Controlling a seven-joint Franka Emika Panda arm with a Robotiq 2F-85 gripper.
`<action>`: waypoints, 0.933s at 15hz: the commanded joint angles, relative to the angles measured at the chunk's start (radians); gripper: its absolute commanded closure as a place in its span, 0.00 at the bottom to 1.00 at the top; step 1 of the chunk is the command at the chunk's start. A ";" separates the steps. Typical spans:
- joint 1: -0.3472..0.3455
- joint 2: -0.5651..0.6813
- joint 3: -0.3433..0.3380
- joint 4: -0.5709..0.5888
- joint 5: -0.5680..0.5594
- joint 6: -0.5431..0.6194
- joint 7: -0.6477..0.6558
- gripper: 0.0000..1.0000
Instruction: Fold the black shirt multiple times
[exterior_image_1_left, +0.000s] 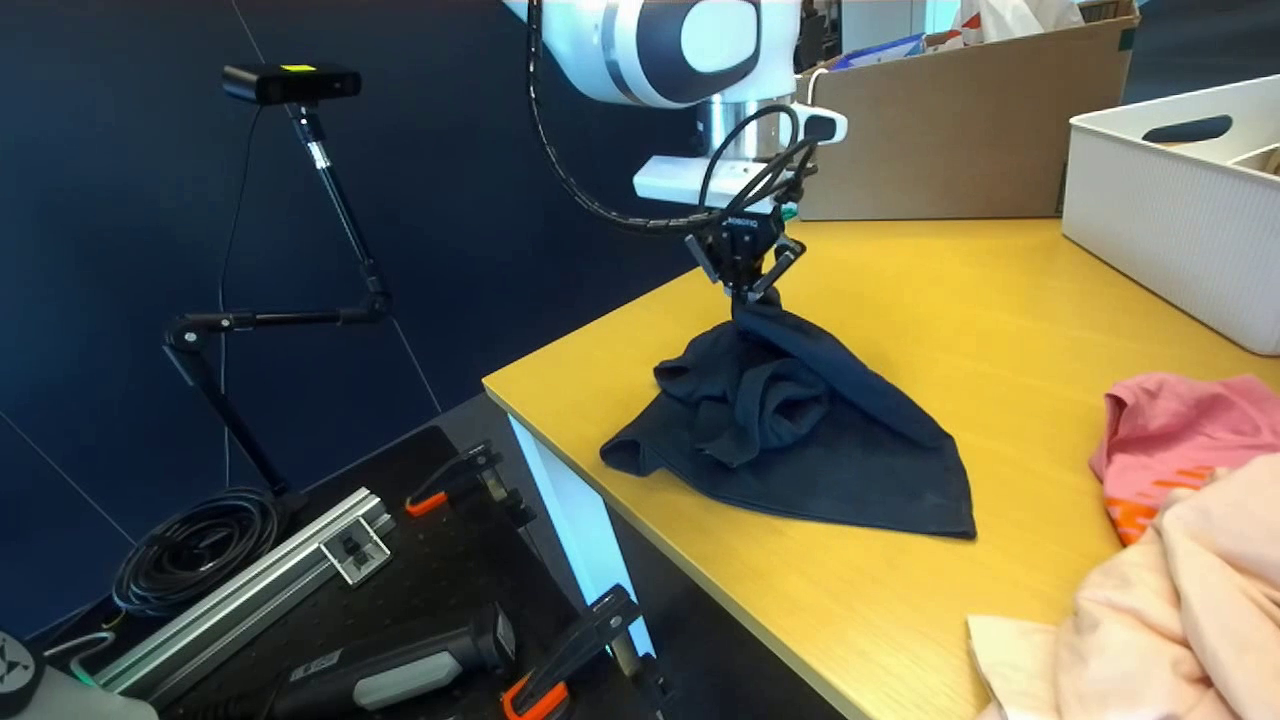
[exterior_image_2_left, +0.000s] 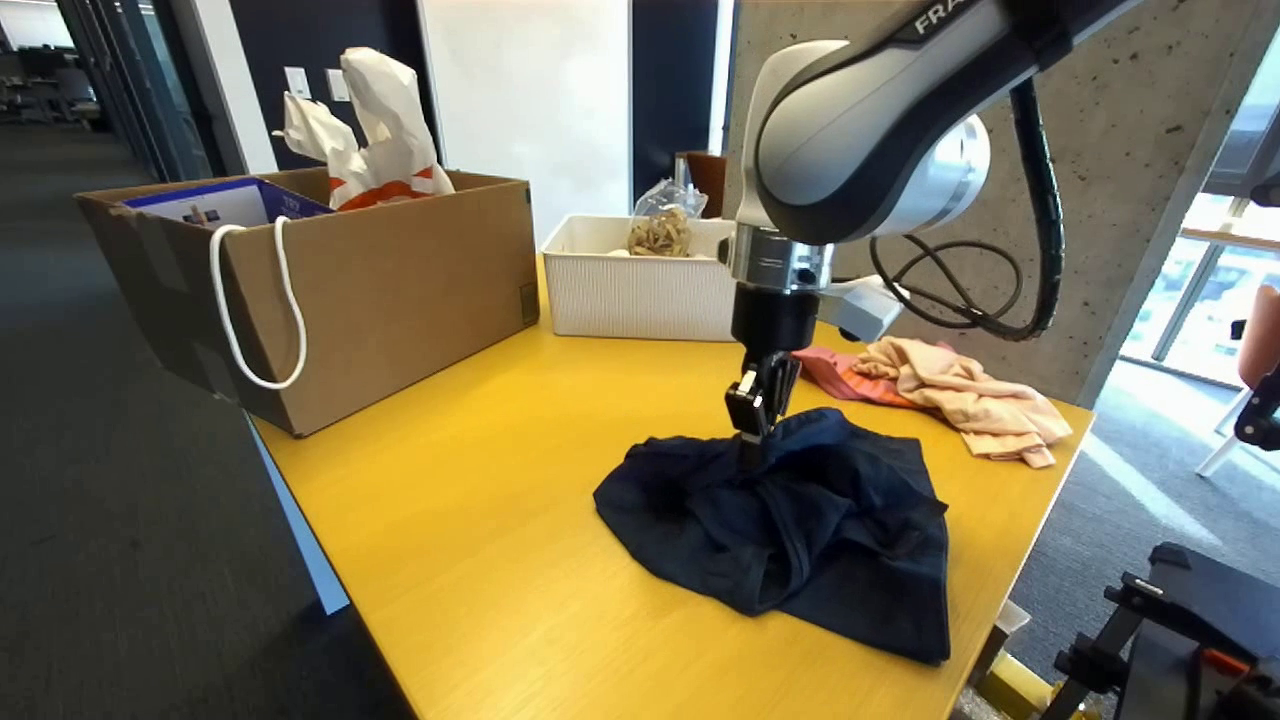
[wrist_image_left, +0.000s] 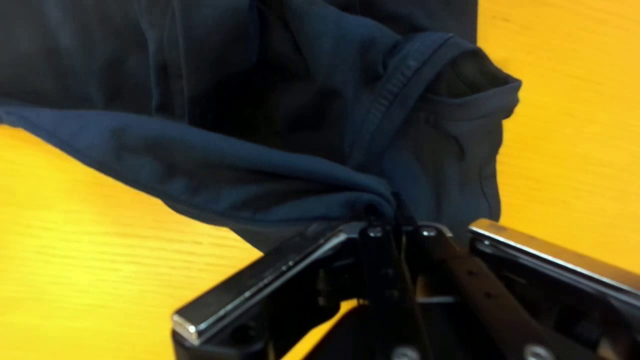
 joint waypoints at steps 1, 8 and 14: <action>-0.030 0.036 -0.012 0.015 -0.006 -0.041 0.002 0.99; -0.050 0.107 -0.005 0.062 -0.006 -0.080 -0.006 0.67; -0.053 0.061 -0.004 0.030 -0.001 -0.071 0.001 0.25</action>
